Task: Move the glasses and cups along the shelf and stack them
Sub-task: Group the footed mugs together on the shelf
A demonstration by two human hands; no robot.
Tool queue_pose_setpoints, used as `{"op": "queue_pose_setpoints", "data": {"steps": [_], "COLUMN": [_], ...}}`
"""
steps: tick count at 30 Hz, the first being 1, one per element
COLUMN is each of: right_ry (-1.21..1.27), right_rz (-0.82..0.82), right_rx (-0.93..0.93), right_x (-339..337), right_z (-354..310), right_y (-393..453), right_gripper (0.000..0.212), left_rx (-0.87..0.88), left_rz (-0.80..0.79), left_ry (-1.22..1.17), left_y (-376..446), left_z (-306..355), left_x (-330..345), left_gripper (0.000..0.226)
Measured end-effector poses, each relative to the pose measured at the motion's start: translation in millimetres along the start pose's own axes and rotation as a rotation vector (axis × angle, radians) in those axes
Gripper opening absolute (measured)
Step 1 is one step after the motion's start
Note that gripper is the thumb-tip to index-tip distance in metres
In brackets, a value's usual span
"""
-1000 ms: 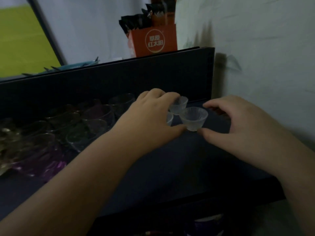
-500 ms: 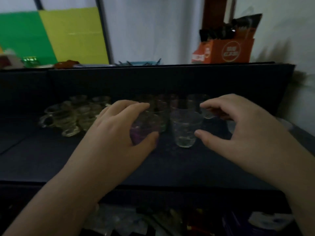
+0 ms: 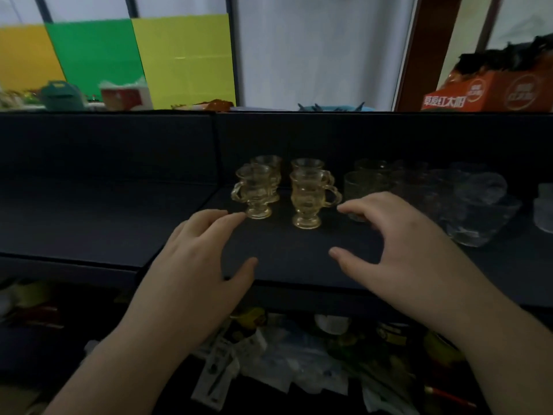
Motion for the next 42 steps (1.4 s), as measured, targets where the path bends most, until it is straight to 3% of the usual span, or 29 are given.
{"op": "queue_pose_setpoints", "data": {"steps": [12, 17, 22, 27, 32, 38, 42], "right_ry": [-0.007, 0.063, -0.139, -0.293, -0.286, -0.198, -0.157], "right_rz": [0.038, -0.277, -0.491, -0.681, -0.650, -0.613, -0.604], "right_rx": [0.100, 0.180, 0.214, 0.253, 0.274, 0.318, 0.335], "right_x": [18, 21, 44, 69, 82, 94, 101], "right_z": [4, 33, 43, 44, 48, 49, 49], "right_y": [85, 176, 243, 267, 277, 284, 288], "right_gripper": [0.050, 0.060, 0.067, 0.063, 0.051, 0.057, 0.065], "left_rx": [0.118, 0.125, 0.029, -0.114, -0.174, -0.119, -0.111], "left_rz": [-0.031, -0.025, -0.069, -0.233, -0.467, -0.553, -0.543], "left_ry": [-0.171, -0.186, -0.250, -0.176, -0.067, -0.065, -0.099], "left_y": [69, 125, 185, 262, 298, 306, 314], "left_z": [-41, -53, -67, -77, -86, -94, -98], "left_x": [10, 8, 14, 44, 72, 71, 71], "left_gripper": [0.063, 0.062, 0.064, 0.067, 0.063, 0.074, 0.060]}}
Point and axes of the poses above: each hand's wrist, its own y-axis towards the middle knuckle, its own x-axis out of the palm, z = x × y, the point moved 2 cm from there along y, towards the middle knuckle, and after that the axes turned 12 degrees about -y, right-handed, at the moved point
